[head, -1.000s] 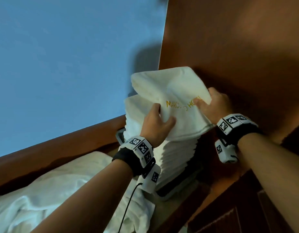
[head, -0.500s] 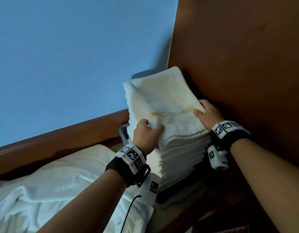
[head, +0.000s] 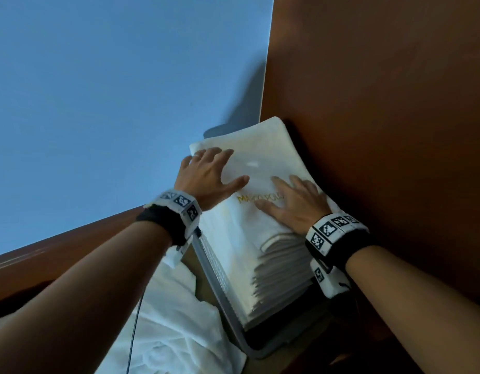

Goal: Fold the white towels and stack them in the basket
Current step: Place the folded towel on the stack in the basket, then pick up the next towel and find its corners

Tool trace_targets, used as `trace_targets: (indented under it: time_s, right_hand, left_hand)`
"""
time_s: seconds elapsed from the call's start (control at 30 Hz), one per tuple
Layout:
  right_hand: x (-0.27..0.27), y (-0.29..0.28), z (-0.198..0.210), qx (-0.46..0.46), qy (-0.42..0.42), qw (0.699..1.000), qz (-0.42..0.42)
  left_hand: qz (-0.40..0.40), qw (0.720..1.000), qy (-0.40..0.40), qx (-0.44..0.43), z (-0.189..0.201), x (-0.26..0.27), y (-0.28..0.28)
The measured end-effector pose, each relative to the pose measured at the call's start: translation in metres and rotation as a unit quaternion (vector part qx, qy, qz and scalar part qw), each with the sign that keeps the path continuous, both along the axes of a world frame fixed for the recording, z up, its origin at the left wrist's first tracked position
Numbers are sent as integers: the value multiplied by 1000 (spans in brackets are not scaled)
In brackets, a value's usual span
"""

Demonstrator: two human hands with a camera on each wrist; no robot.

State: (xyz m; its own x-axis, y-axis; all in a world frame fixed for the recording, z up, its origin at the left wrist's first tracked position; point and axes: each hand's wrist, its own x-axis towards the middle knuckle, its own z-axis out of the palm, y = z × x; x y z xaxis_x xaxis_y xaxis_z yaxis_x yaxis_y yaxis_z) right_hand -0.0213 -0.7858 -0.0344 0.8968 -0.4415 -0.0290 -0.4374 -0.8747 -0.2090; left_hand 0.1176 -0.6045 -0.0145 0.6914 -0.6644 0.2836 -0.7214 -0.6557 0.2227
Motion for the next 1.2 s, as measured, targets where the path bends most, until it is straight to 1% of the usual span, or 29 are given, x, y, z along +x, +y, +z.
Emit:
trace_targets:
  time_s: [0.03,0.1,0.17,0.23,0.33,0.47,0.53,0.63,0.7,0.77,0.83,0.97,1.03,1.1,1.17,1.2]
  right_hand:
    - [3,0,-4,32,26,999,2]
    - [6,-2,-13,60,64,996,10]
    - [10,-5,-24,68,75,995,8]
    - [15,-9,-34,73,80,994,3]
    - [25,-14,-43,76,84,994,5]
    - [27,-14,-45,74,89,993,8]
    - [24,-14,-43,71,92,993,5]
    - [15,-11,-35,60,96,994,1]
    - [5,-5,-23,43,95,995,-2]
    - [-5,0,-13,16,98,995,-19]
    - [-13,10,0,13,91,995,-44]
    - [-24,46,24,59,35,996,-58]
    - [-34,68,27,29,-23,998,-59]
    - [-45,92,17,-38,-142,988,-43]
    - [-56,119,-2,-101,-261,960,-23]
    - [-62,134,-14,-119,-303,945,-20]
  left_hand:
    - [-1,998,-8,60,1,13,-5]
    - [7,987,1,158,-8,34,-12]
    - [13,981,23,193,-25,48,-18]
    - [14,981,56,186,-43,52,-25]
    - [20,982,88,168,-56,60,-31]
    - [25,981,93,167,-58,63,-30]
    - [14,979,103,175,-56,62,-29]
    - [-10,974,121,192,-37,52,-22]
    - [-15,975,130,179,-16,37,-8]
    - [-13,981,117,153,-1,23,16]
    - [14,983,108,148,7,13,49]
    - [88,976,124,159,6,-5,139]
    - [112,969,137,171,-1,-14,191]
    - [128,962,162,178,-12,-22,246]
    - [134,958,181,176,-22,-30,301]
    - [138,957,187,176,-27,-35,329]
